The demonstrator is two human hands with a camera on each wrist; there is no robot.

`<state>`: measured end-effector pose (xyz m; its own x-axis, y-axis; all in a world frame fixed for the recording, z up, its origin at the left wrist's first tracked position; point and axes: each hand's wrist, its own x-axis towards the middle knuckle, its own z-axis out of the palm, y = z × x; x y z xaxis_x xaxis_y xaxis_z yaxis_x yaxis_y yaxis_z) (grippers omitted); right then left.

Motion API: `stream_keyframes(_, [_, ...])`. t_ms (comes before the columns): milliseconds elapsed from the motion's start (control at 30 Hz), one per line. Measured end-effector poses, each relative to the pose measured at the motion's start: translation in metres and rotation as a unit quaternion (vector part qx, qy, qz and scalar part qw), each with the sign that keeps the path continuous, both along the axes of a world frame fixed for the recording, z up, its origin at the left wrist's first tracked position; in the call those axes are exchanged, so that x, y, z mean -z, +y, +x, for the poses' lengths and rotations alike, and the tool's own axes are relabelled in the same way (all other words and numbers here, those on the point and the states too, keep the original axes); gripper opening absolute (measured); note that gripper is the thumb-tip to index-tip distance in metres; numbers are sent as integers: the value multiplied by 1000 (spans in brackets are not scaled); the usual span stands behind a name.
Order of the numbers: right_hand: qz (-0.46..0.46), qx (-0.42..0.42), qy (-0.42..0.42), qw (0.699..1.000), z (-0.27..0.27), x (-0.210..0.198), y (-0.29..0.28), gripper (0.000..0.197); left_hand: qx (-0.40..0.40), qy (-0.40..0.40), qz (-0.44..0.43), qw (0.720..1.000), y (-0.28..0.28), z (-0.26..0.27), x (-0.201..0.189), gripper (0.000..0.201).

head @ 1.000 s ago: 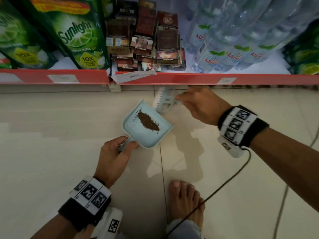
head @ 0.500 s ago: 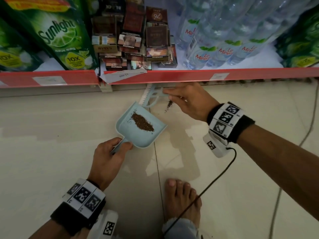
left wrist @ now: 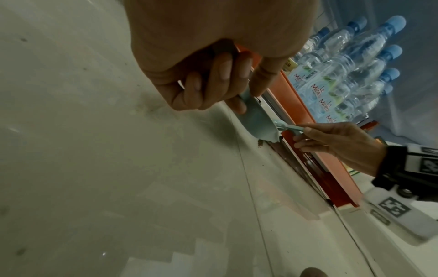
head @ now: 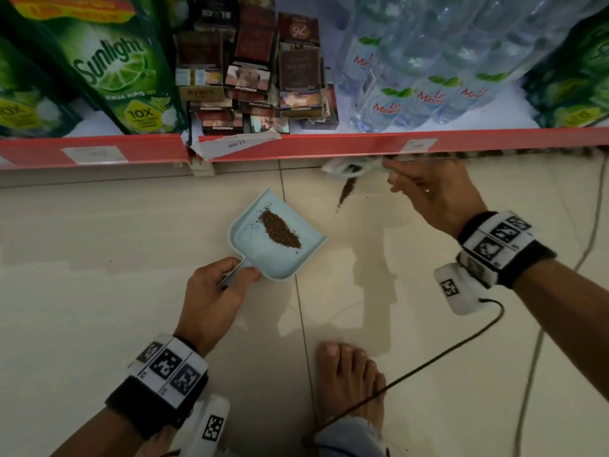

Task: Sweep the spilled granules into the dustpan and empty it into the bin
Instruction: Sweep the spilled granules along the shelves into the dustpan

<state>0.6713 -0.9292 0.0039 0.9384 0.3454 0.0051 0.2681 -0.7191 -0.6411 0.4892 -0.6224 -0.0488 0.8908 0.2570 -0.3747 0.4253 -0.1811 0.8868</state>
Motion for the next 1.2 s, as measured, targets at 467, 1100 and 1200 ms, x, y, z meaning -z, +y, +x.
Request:
stream_keyframes(467, [-202, -32, -108, 973, -25, 9, 5, 25, 46, -14, -7, 999, -18, 25, -1, 41])
stream_keyframes(1100, [-197, 0, -104, 975, -31, -1, -19, 25, 58, 3, 21, 998, -25, 29, 5, 25])
stream_keyframes(1200, [-163, 27, -117, 979, -28, -5, -12, 29, 53, 9, 14, 998, -27, 26, 4, 34])
